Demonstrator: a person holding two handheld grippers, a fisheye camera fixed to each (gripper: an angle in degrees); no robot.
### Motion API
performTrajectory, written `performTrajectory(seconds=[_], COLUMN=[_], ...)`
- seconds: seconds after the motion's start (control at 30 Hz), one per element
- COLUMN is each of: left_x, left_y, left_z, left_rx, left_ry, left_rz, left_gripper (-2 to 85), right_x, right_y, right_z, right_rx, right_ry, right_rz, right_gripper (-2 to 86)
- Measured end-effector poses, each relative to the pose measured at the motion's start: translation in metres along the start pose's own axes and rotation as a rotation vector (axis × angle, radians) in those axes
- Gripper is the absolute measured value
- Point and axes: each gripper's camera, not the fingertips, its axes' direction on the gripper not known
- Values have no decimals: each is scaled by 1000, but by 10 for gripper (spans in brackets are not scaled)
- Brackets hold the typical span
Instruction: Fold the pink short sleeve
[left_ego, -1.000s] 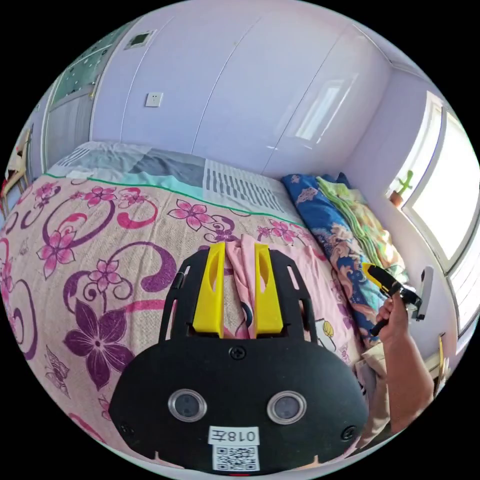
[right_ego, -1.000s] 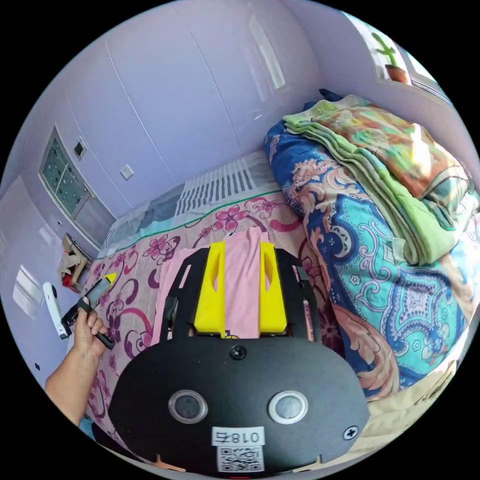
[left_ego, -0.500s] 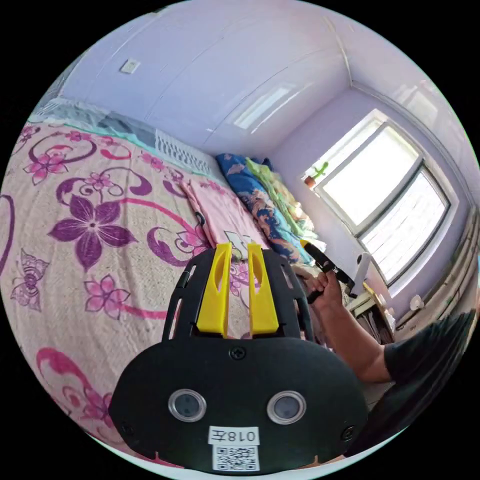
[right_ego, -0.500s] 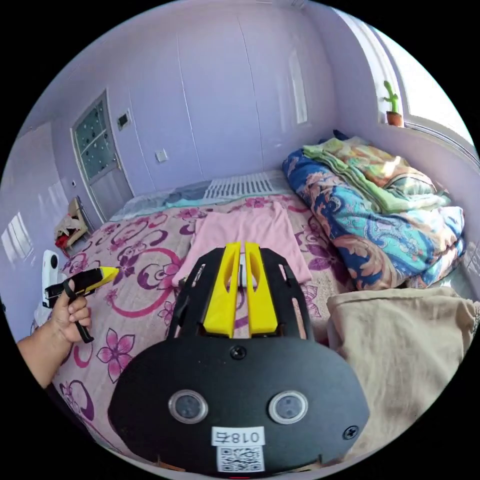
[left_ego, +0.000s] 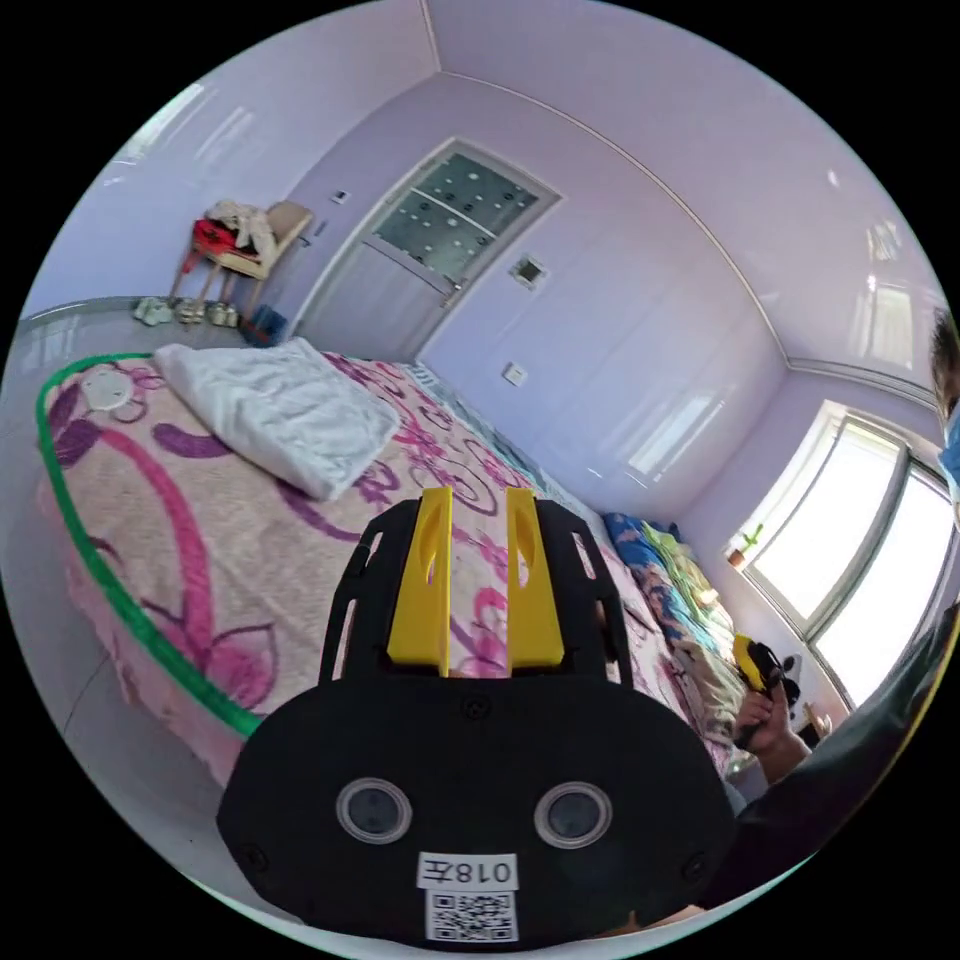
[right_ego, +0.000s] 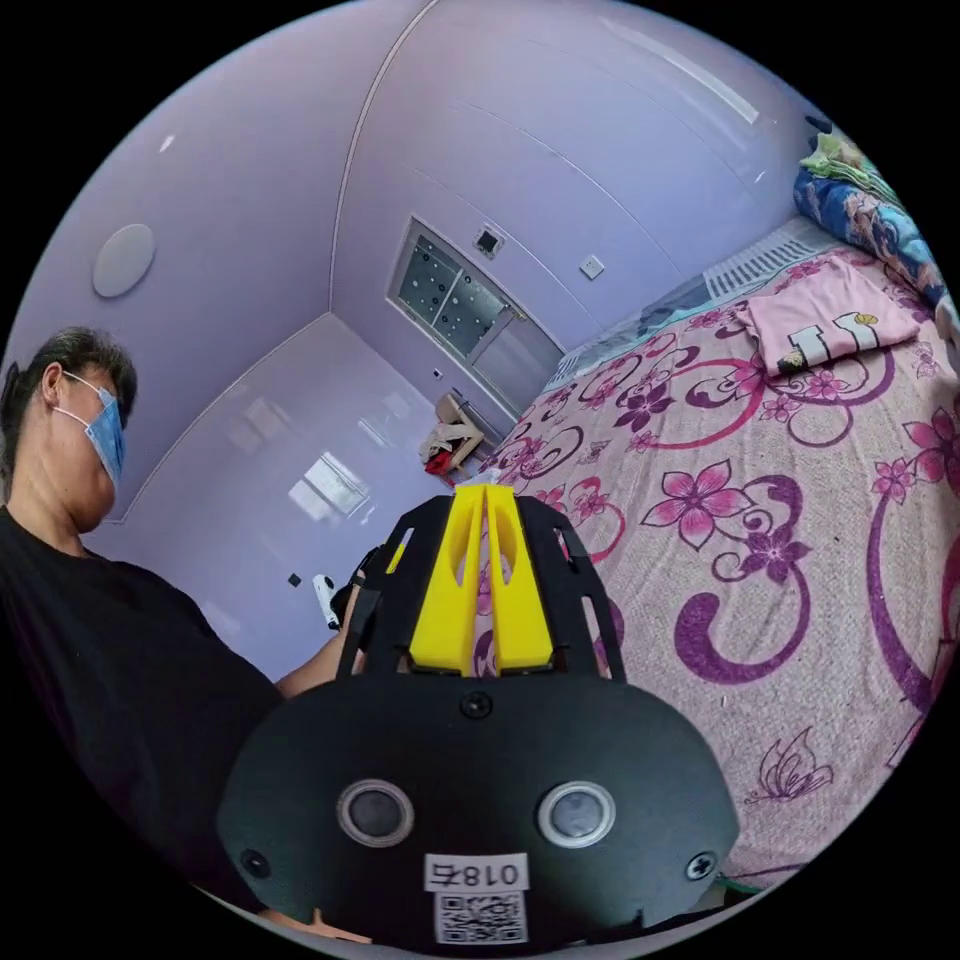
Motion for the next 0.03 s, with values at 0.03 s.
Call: performTrajectory(seconds=[0.03], left_x=[-29], left_y=[-10], left_z=[-17], left_rx=[42], left_ry=[-97], left_rz=[-35], left_gripper=[93], right_x=[-11], right_y=[3], right_z=[5], right_rx=[-31], right_ry=[9], right_rz=[-26], right_gripper=[-3])
